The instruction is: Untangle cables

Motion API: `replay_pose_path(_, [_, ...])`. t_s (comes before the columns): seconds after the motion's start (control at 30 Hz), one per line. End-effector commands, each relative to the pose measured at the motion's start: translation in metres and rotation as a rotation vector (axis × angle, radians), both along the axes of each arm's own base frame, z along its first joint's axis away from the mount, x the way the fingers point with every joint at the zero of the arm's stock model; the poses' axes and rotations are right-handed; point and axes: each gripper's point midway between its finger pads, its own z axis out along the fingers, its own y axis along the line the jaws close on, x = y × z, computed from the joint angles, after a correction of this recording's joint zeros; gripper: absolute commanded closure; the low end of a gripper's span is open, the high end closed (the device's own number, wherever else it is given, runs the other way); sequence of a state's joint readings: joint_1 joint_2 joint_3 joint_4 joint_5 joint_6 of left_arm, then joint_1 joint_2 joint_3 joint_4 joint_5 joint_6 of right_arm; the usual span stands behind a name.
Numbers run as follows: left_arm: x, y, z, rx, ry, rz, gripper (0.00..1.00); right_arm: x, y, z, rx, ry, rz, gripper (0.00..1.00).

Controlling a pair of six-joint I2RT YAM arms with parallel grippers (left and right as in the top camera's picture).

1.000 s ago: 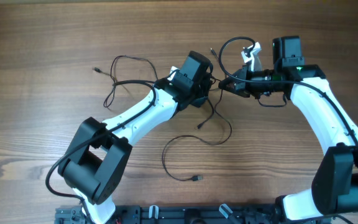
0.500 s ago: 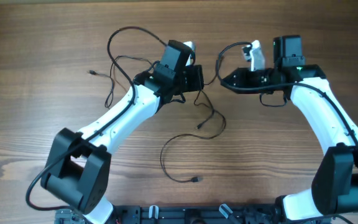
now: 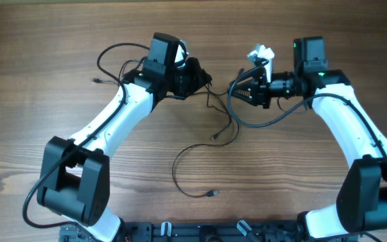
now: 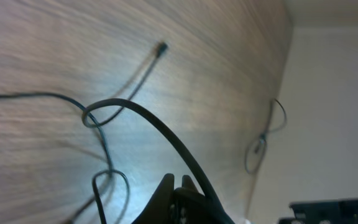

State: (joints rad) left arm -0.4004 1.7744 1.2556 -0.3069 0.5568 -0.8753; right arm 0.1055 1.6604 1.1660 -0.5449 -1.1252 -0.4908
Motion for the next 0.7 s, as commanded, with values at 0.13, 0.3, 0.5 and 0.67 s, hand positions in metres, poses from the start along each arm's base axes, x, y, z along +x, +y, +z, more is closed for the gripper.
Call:
replay_pose_path(0.13, [-0.018,-0.021,0.015,-0.076,0.023,-0.078,0.96,-0.001,0.023,0.004,-0.036,-0.117,0.052,0.8])
replay_pose_path(0.3, [-0.02,-0.023,0.017,-0.09,0.03,-0.092,0.96,0.002,0.021,0.0,-0.065,-0.123,0.033,0.81])
replay_pose_path(0.5, [-0.024,-0.026,0.019,-0.109,0.038,-0.112,0.96,0.003,0.02,-0.001,-0.072,-0.138,0.035,0.81])
replay_pose_path(0.67, [-0.028,-0.028,0.022,-0.13,0.048,-0.134,0.96,0.002,0.021,-0.001,-0.075,-0.158,0.048,0.83])
